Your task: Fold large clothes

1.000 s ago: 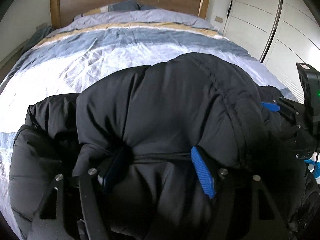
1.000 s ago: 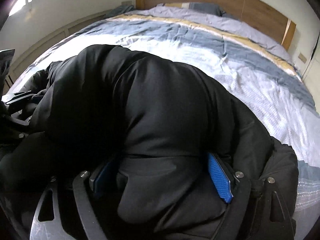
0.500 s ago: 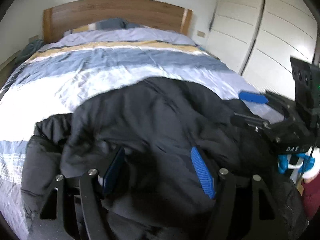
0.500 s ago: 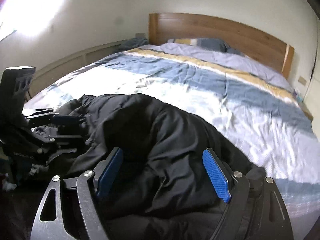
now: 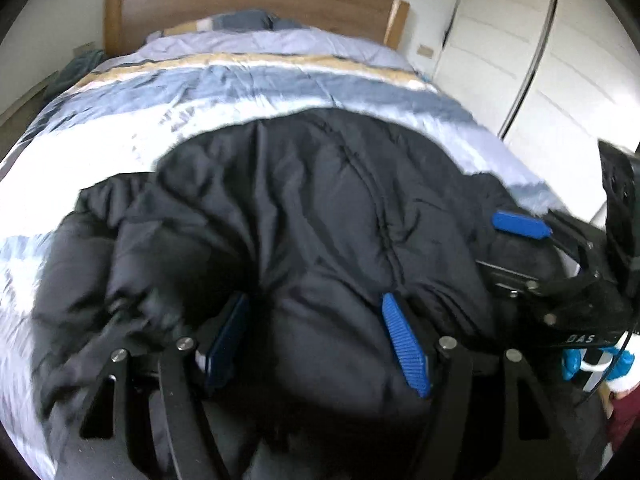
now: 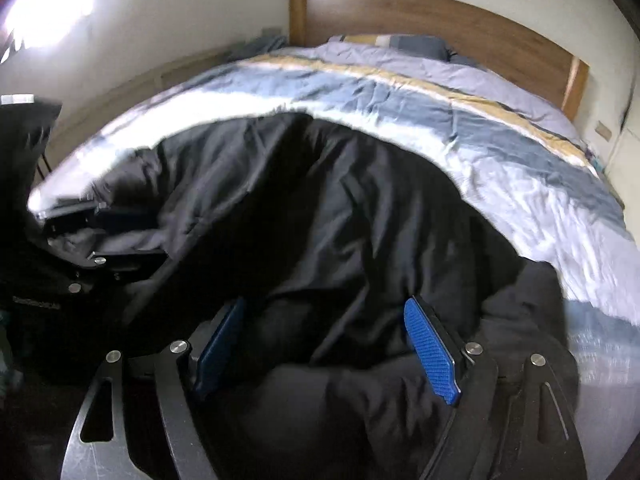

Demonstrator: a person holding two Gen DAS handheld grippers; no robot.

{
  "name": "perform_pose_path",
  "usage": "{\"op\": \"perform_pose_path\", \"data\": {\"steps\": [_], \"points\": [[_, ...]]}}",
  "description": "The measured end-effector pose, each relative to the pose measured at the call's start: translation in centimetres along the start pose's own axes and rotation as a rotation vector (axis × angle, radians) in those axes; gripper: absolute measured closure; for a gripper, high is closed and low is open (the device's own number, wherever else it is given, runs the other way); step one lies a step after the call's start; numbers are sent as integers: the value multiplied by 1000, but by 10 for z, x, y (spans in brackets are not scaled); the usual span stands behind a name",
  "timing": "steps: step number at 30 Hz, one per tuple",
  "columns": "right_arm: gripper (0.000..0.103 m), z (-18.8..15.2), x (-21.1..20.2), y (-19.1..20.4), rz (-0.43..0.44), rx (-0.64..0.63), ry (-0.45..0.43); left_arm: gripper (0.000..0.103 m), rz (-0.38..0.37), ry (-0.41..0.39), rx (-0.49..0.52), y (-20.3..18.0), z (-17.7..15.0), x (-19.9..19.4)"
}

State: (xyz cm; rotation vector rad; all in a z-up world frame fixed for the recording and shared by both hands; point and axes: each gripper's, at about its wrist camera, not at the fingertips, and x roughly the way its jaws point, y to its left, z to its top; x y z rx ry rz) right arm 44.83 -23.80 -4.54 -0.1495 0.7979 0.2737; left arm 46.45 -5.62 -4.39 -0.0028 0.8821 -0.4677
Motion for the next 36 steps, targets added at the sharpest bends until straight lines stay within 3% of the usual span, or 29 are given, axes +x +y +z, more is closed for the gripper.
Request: {"op": "perform_pose_path", "data": {"steps": [9,15,17,19,23,27,33,36], "points": [[22,-33,-102,15,29,30,-61,35,37,6,-1,-12,-52,-74],[22,-87,-93,26,53,108,69,35,62,114,-37,-16,-104,-70],[22,-105,-83,34,64,125,128,35,84,108,-41,-20,-117,-75],[22,-114,-81,41,43,114,153,35,52,88,-65,-25,-122,-84],[22,-117,-94,43,29,148,141,35,-7,55,-57,-49,-127,-96],[22,-119,-109,41,7,158,123,35,-28,68,-52,-67,-127,-83],[22,-130,-142,30,-18,190,107,28,59,109,58,-99,-142,-61],[22,-142,-161,21,-23,220,102,28,50,119,78,-105,-148,-69]]}}
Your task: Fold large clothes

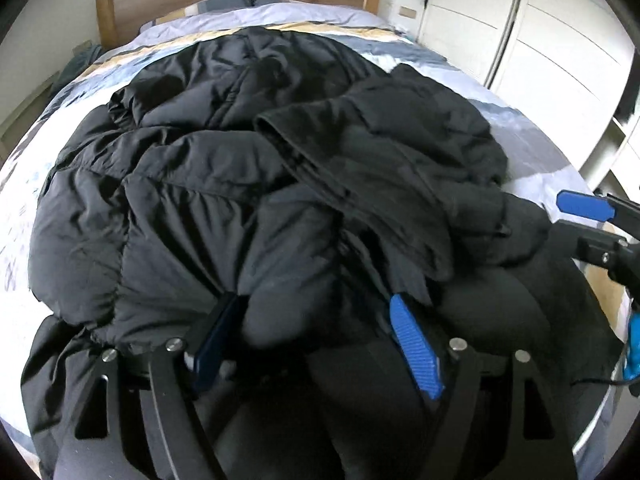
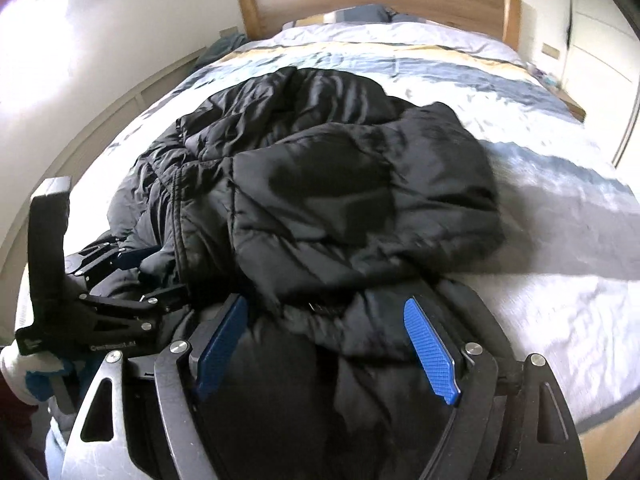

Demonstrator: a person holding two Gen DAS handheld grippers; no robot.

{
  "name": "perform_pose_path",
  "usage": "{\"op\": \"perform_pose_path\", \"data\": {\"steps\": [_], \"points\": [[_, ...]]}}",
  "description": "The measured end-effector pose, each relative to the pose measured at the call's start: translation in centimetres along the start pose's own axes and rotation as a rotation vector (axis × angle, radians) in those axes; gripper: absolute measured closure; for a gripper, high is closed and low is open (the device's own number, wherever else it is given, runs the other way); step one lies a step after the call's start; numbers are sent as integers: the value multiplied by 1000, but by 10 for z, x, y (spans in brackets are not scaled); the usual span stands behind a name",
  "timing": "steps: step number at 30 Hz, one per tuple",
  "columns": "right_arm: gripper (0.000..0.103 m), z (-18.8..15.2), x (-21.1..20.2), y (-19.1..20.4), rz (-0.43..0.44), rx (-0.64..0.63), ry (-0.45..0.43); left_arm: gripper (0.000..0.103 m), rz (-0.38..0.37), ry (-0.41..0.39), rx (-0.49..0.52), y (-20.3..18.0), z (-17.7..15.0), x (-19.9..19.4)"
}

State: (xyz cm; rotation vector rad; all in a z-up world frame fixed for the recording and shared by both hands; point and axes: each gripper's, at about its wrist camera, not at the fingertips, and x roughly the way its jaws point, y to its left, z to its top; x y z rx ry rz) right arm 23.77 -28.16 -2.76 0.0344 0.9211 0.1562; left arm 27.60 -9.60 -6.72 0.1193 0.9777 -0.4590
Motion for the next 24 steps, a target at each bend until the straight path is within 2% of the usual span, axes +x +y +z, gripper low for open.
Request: {"op": "perform_pose_path", "data": {"steps": [5,11,14,16,24], "points": [[22,-23,-41,-18,-15,39,-26,28,-59,-18,-32,4,-11,-40],[22,-57,-105,-36,-42,70,-72,28,-38,-73,-60,15,-36,-104],[21,-77,-134,-47,-50,94,-92,27,-59,-108,-111,34,-52,-136],[20,-95,-152,-55,-61,123,-98,27,-83,-122,-146,50,-69,-157],[18,-162,-189,-90,-86,243,-100,27,-74,-101,-250,98,-151,-203]]}}
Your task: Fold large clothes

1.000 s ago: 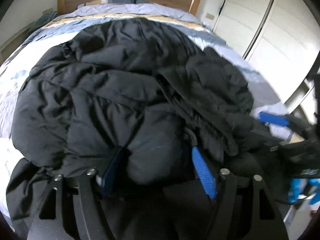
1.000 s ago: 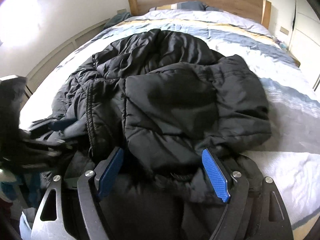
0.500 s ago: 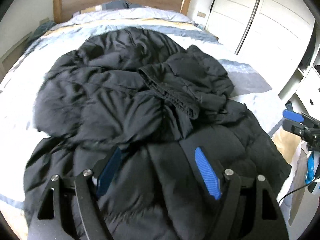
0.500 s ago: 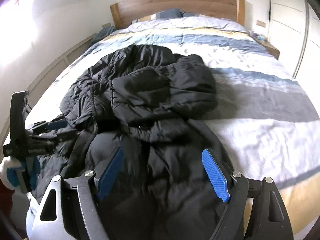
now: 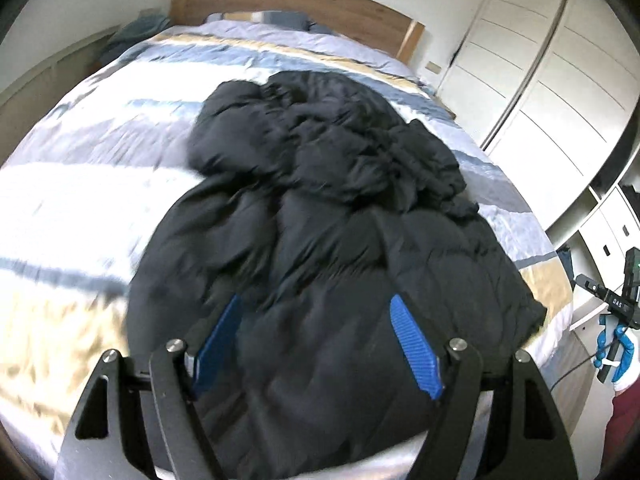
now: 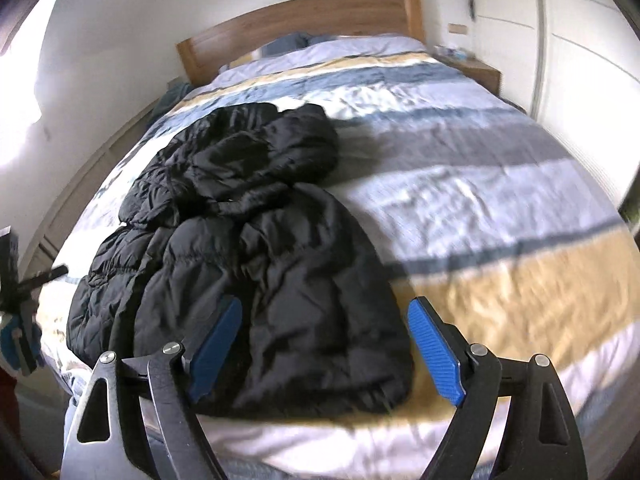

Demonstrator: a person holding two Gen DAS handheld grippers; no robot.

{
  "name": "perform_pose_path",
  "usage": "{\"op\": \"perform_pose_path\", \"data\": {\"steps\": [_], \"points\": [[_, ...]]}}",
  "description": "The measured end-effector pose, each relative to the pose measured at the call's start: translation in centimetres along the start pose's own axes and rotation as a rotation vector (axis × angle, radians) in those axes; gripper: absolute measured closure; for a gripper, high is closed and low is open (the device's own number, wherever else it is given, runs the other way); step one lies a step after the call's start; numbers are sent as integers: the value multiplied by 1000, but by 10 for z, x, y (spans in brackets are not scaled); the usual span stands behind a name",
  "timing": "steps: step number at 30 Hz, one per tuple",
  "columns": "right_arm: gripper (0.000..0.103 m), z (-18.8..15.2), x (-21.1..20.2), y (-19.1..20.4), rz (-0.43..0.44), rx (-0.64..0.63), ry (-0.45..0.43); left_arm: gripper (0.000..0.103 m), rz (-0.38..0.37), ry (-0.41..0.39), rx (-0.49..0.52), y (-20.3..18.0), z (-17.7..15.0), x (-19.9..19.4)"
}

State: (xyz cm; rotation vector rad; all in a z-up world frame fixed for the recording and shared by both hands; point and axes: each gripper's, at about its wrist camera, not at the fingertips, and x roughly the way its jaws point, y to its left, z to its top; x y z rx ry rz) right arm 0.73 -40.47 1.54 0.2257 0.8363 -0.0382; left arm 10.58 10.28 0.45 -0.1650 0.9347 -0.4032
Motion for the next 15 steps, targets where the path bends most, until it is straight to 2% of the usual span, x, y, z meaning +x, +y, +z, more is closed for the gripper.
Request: {"op": "perform_pose_path", "data": {"steps": [4,11,15], "points": [[18,-15,-16,-20,-7,57,-17,27,-13,-16,-66,29,-28,-32],[15,-31,-34,-31,-3,91,-32,27,43,-37,-192,81,-60,-71],[14,-34,-34,-32,7,89,-30,27,3,-27,-288,107,-74,-76]]}}
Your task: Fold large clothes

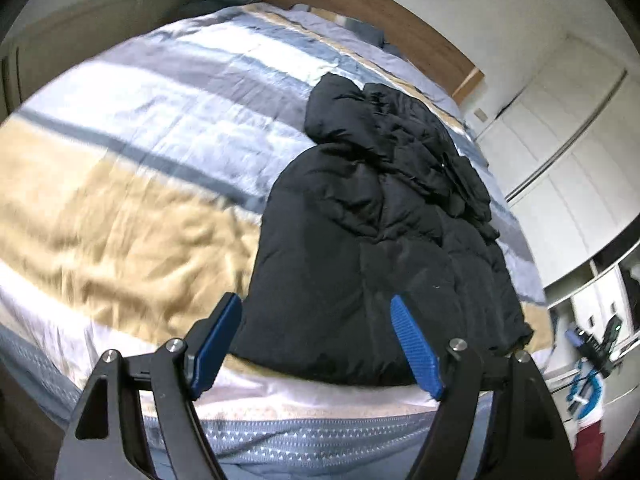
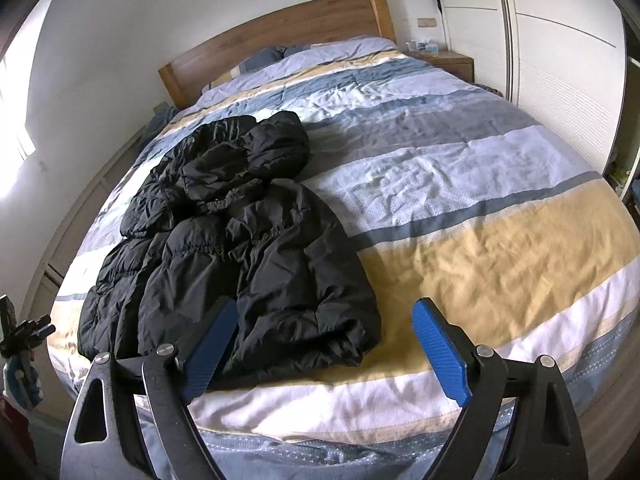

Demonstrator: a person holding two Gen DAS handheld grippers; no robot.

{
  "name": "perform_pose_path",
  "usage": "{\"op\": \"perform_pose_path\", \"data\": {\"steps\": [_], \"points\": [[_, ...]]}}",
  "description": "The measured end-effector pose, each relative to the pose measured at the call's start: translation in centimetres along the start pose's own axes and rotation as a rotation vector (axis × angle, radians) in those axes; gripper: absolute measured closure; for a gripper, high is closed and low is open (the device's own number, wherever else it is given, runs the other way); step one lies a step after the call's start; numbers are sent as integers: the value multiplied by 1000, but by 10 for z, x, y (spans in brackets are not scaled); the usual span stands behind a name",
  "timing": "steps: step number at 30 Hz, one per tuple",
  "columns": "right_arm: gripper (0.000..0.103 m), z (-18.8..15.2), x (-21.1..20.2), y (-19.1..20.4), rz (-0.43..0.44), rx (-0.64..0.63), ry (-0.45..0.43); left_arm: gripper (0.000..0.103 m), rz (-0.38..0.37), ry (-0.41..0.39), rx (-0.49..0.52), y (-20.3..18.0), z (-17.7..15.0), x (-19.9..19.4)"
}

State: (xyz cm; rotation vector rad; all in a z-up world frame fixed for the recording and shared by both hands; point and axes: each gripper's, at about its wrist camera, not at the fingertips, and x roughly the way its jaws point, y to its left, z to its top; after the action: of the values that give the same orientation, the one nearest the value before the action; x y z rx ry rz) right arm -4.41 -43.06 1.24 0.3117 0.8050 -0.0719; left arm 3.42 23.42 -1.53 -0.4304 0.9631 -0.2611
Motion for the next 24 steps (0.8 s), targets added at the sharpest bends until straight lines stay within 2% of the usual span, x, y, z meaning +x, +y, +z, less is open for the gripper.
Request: {"op": "perform_pose_path", "data": {"steps": [6,13,18,24], "points": [[14,-4,12,-4,19,17,21,27,-57,32,-85,21,-9,17],[12,-3,41,-12,24,47,76,27,-60,97,-143,36,-7,57],[10,-1,72,-23,54,105,137,27,-146,125,-201,45,-8,87],[10,5,109,-34,59,133,210,27,-188,112,-291,61,-2,110]]}}
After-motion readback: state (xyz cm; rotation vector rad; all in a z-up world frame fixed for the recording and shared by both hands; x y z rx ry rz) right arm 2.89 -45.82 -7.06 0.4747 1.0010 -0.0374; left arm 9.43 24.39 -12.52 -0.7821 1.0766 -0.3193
